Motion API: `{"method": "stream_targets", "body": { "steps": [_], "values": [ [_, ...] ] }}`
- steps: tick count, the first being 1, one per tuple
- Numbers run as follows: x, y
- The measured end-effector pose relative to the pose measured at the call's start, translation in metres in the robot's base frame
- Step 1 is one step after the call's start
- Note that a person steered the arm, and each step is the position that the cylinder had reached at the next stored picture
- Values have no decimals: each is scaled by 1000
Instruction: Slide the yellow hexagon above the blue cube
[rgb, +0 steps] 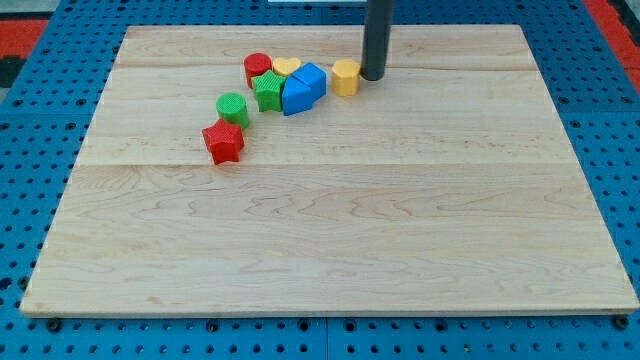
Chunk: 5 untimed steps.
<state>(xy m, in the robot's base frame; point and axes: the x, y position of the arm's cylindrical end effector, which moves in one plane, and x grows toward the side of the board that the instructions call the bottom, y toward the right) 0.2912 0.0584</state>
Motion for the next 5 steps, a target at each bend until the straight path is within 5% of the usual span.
{"method": "stream_targets", "body": {
  "steps": [2,5],
  "values": [
    [32,51],
    [-9,3]
  ]
}}
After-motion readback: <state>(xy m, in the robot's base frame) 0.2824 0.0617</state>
